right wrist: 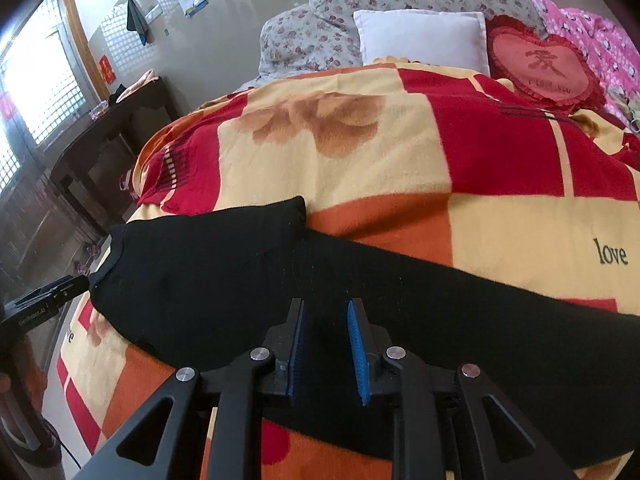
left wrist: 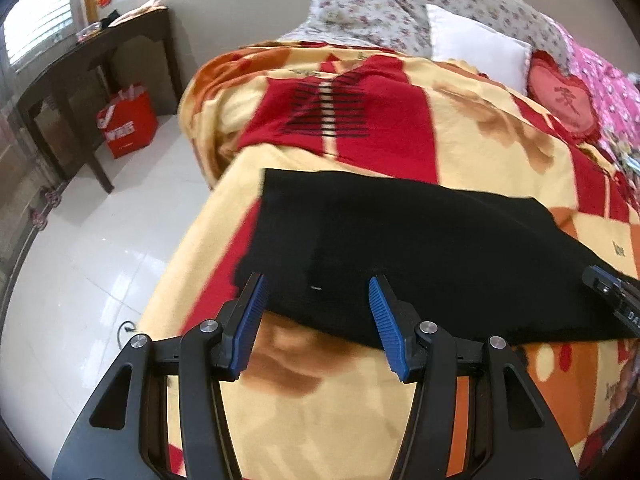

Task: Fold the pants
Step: 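Grasp the folded pants end with the left gripper and lift it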

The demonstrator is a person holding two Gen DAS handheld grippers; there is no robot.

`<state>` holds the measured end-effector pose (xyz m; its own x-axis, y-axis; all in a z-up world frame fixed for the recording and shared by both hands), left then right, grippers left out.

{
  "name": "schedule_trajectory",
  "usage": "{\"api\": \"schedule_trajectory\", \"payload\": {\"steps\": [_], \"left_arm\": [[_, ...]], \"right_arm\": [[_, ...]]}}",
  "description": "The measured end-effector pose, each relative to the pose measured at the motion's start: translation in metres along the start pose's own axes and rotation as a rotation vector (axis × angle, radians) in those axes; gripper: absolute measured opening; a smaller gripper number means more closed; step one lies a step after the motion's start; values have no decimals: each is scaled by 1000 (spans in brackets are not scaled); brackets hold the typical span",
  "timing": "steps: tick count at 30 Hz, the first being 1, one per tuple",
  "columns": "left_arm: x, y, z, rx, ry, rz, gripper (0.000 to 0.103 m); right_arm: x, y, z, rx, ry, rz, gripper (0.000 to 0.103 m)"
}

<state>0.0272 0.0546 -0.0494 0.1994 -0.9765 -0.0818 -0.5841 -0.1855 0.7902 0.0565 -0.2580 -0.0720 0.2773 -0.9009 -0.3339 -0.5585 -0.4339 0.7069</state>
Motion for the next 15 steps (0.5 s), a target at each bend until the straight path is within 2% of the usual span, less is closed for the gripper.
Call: {"api": "schedule_trajectory", "payload": {"steps": [15], "left_arm": [[85, 7, 3, -8, -111, 96, 53]], "right_arm": [[25, 27, 11, 12, -49, 28, 22]]}}
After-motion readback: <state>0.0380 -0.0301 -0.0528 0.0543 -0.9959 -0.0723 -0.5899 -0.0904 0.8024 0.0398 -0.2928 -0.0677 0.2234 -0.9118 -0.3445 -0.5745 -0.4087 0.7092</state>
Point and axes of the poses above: each gripper's, at about its wrist camera, not at the fingertips, and y roughly against the way its jaws point, x to its right, z to its underside, the point moved 6 cm from there along -y, roughly the way its jaws point, and after that the axes turned 6 degrees about -z, right-handed, at the moved point
